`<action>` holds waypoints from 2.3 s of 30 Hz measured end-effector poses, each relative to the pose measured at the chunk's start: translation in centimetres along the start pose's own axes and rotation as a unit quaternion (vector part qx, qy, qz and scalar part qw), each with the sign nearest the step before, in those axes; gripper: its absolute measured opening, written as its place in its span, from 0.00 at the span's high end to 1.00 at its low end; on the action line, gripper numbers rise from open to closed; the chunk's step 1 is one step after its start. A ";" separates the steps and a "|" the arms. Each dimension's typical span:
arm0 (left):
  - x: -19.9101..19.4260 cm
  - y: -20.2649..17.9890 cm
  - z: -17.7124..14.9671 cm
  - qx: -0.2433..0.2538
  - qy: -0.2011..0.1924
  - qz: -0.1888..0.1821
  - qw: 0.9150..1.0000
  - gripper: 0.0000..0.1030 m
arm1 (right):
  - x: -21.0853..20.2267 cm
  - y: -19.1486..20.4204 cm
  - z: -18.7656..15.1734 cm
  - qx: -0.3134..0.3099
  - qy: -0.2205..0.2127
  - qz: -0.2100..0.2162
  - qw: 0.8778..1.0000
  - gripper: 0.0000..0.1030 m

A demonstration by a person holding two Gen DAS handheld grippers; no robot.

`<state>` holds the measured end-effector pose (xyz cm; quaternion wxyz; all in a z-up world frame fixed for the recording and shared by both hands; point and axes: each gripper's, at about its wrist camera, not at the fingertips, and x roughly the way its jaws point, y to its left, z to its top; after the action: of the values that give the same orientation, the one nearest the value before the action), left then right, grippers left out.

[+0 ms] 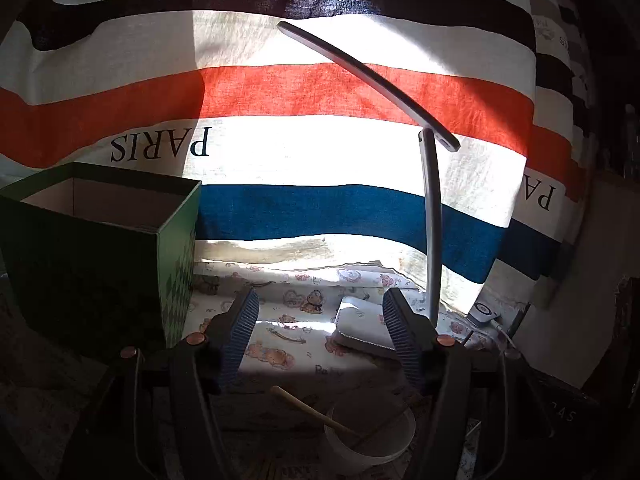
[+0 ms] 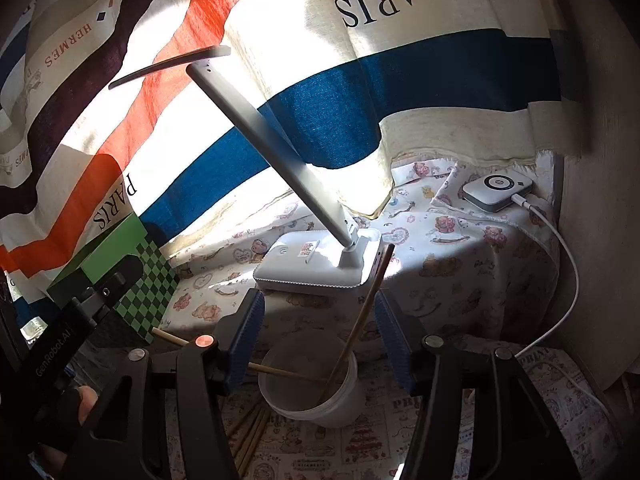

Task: Organize utensils
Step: 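Withdraw both tools from the cup back toward the chopstick pile, then grasp a chopstick with the left tool while the right tool grasps another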

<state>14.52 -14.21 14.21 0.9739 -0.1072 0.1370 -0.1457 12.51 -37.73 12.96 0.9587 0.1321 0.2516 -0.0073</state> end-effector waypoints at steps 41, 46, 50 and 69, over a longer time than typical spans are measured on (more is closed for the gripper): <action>-6.7 11.7 -16.8 -0.008 0.281 0.028 0.959 0.60 | -0.1 5.7 -16.2 -0.066 0.126 -0.006 0.990 0.17; -5.9 10.9 -17.9 -0.017 0.311 -0.001 0.950 0.71 | 0.7 6.1 -16.9 -0.088 0.141 -0.013 0.986 0.17; -5.2 10.7 -19.0 -0.046 0.332 -0.013 0.942 0.74 | 1.4 5.5 -17.0 -0.069 0.163 -0.001 0.984 0.17; -13.3 11.7 -12.2 -0.044 0.084 0.029 0.995 0.96 | 3.6 9.3 -21.1 -0.099 0.283 0.095 0.949 0.56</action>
<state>1.59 -1.12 2.97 0.9571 -0.1337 0.2273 -0.1197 6.27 -23.18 -4.14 0.8524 0.0568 0.4986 0.1467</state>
